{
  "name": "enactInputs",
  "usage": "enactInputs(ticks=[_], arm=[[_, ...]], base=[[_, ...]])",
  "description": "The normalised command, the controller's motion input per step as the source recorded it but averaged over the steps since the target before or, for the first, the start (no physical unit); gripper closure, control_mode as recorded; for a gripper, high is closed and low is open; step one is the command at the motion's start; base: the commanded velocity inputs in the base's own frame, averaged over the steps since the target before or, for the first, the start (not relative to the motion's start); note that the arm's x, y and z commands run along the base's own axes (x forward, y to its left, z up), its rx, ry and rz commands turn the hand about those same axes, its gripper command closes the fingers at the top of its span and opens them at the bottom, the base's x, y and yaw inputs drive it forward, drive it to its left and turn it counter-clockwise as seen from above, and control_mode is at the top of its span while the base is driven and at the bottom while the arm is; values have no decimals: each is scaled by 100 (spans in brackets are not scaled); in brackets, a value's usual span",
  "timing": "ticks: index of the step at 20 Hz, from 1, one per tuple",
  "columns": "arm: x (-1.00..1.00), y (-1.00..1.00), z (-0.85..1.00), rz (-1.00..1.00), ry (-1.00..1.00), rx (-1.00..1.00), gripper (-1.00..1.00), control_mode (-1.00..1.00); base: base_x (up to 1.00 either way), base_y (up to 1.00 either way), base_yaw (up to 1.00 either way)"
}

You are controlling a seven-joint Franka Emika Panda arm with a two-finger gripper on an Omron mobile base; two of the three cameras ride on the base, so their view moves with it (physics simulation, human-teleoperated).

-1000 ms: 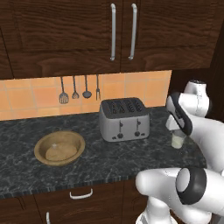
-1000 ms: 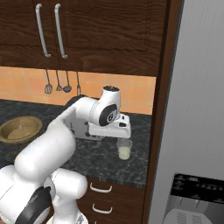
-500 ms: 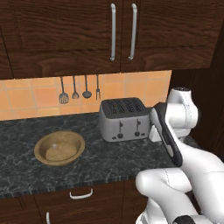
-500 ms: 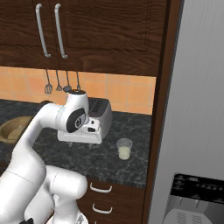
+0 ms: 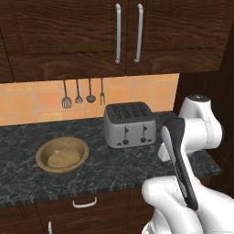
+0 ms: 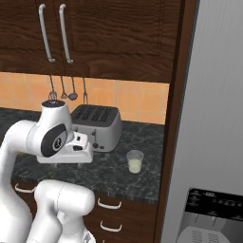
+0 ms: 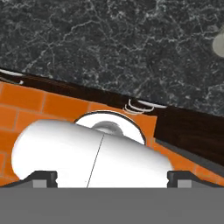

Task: Grab a lemon wedge from the fridge and one ice cube from the ice bowl, and put them in the glass of lemonade.

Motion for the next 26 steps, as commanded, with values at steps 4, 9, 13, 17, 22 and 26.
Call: enactInputs(ticks=[4,9,13,17,22,26], arm=[[-27,2,9,-1,-6,0,-100,-100],[-16,0,0,0,-2,0,-100,-100],[-6,0,0,0,0,0,-100,100],[0,0,0,0,0,0,-100,100],[0,0,0,0,0,0,-100,100],[0,0,0,0,0,0,-100,100]], base=[[0,0,0],[0,0,0],[-65,-21,0],[-100,-71,-9],[-67,-88,-25],[-34,-95,-30]])
